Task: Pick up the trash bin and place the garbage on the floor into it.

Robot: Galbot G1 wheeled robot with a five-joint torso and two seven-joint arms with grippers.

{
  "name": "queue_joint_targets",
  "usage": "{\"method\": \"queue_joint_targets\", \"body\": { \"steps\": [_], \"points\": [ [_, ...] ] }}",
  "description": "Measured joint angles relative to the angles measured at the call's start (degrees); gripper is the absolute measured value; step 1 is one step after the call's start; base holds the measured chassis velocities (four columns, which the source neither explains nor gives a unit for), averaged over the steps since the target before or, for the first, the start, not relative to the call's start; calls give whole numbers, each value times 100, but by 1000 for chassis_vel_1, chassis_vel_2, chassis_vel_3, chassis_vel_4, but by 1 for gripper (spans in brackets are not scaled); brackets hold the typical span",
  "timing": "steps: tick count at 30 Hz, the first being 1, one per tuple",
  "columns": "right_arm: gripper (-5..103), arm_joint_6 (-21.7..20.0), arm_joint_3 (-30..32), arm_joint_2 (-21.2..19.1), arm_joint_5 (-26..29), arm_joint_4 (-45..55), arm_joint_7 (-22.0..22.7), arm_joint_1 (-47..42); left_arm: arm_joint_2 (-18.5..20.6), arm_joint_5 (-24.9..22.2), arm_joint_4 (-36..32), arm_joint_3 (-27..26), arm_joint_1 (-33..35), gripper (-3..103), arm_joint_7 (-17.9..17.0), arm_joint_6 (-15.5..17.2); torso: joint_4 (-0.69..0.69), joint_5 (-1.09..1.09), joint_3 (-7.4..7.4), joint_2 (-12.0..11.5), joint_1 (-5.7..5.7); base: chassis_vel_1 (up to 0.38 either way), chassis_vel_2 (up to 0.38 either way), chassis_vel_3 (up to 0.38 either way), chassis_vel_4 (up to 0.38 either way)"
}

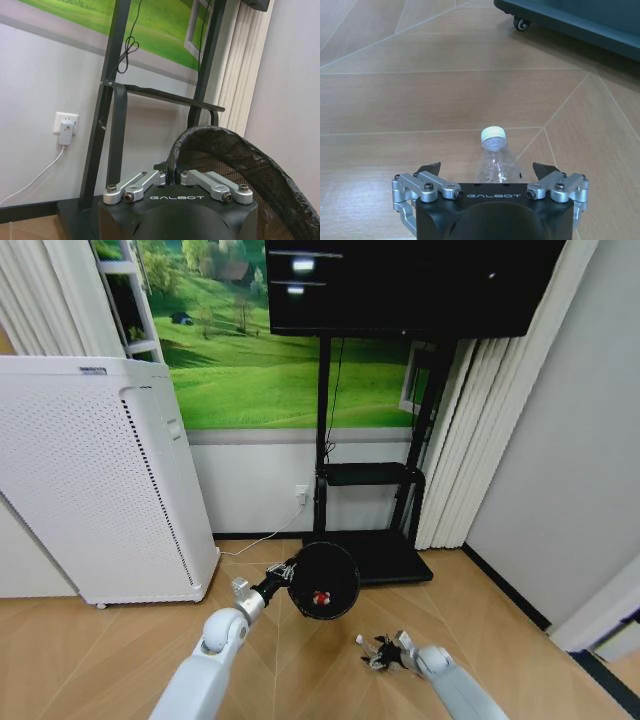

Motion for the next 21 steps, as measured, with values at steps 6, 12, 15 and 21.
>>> {"method": "queue_joint_targets", "body": {
  "steps": [6, 12, 15, 21],
  "points": [
    [94, 53, 41, -17, -61, -140, 58, 9, 26, -45, 3, 5, -44, 7, -5, 7, -1, 0, 0, 0, 0, 0, 0, 0, 0],
    [73, 89, 101, -81, -121, -243, 102, 11, 43, -60, -11, -8, -22, 7, -6, 8, -1, 0, 0, 0, 0, 0, 0, 0, 0],
    [62, 126, 146, -113, -140, -255, 127, -9, 64, -70, -25, -12, -8, 7, -5, 8, 0, 0, 0, 0, 0, 0, 0, 0, 0],
    [41, 162, 191, -146, -130, -180, 178, -111, 85, -92, -30, -12, -34, 7, -4, 8, -1, 0, -1, 0, 0, 0, 0, 0, 0]
  ]
}}
